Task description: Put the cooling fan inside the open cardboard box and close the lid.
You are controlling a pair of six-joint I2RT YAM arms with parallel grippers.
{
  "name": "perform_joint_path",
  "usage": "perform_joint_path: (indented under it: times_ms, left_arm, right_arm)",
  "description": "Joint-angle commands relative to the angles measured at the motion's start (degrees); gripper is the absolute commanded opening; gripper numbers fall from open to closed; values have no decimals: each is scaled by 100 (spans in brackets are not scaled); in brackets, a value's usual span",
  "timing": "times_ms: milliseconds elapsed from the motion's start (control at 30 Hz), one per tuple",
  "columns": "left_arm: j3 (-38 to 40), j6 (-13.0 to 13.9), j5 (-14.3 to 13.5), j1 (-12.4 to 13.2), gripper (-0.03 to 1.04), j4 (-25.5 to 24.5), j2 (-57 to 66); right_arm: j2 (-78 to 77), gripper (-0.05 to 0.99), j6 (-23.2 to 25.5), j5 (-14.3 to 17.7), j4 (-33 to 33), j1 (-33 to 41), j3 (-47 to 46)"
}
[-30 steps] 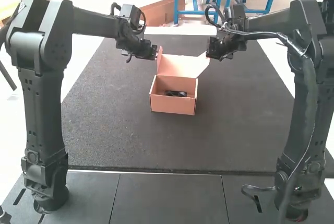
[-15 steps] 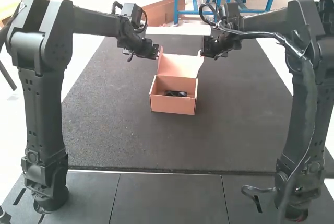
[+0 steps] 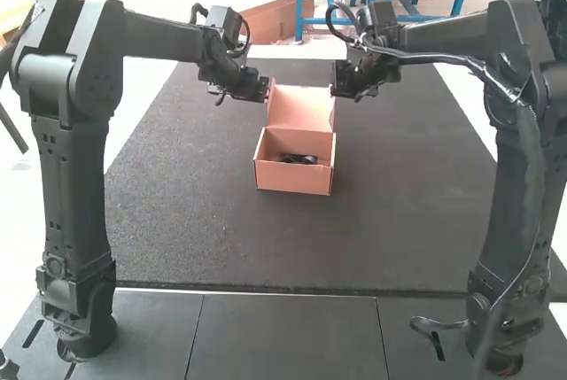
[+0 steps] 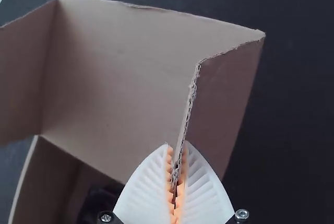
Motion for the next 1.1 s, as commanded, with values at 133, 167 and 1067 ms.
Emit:
perform_joint_path:
  times_ms: [133,167,1067]
  left_arm:
    - [196,-34,69,-46,97,-134,-411]
    - [187,-34,69,-46,97,-152,-438]
    - [-595,-60,69,-90,97,-178,-1044]
  right_arm:
    - [-471,-1,-128,-95,-66,288,-382]
    - [-506,-1,-136,-95,-66,323,-444]
    - [-840,-1,-128,-7,-13,499,-1068]
